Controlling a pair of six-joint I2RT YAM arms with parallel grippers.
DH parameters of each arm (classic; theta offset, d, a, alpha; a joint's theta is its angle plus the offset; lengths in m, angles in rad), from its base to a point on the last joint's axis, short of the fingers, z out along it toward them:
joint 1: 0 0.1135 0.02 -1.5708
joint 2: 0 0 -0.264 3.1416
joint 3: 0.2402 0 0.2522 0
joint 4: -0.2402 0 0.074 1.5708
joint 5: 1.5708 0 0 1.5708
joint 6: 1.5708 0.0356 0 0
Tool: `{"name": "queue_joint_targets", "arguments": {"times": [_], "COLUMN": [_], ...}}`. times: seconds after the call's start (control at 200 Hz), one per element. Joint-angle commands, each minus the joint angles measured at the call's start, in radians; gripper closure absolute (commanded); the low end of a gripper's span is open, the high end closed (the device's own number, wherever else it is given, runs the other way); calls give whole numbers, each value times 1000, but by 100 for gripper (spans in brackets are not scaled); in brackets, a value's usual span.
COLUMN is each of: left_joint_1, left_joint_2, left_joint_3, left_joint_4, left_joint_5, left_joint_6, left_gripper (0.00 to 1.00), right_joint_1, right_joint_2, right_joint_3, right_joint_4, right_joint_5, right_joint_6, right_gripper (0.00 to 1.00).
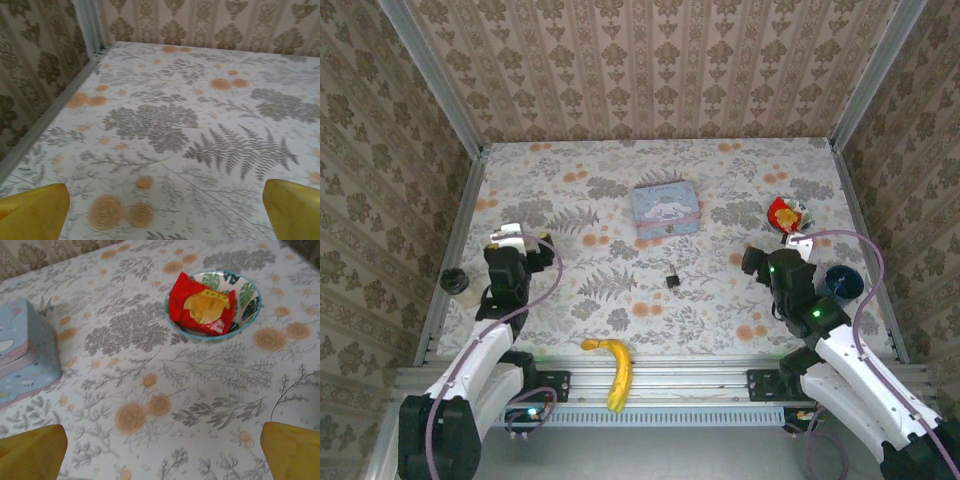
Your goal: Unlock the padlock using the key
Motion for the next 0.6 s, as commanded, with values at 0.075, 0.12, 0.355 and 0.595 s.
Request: {"name": "queue_joint_targets", "arguments": {"times": [0.075, 0.12, 0.355, 0.595], "left_joint_1": [73, 92, 118, 118], "left_joint_2": [56, 86, 287, 439], "left_joint_3": [-41, -49, -48, -47], "left_joint_4": [181, 226, 446, 615], "left_joint_5": [66, 101, 194, 240], "left_joint_6": [88, 94, 144, 174], "left_gripper": [0, 0, 0, 0], "right_joint_1": [-6, -6, -11, -43], "right_joint_2": [-16, -13, 27, 71], "right_joint_3": [-68, -85, -149, -189], "right_joint_4": [265, 310, 502, 625], "right_joint_5": [86, 94, 97, 70], "right_joint_6": [-142, -182, -373, -451], "right_gripper": [0, 0, 0, 0]}}
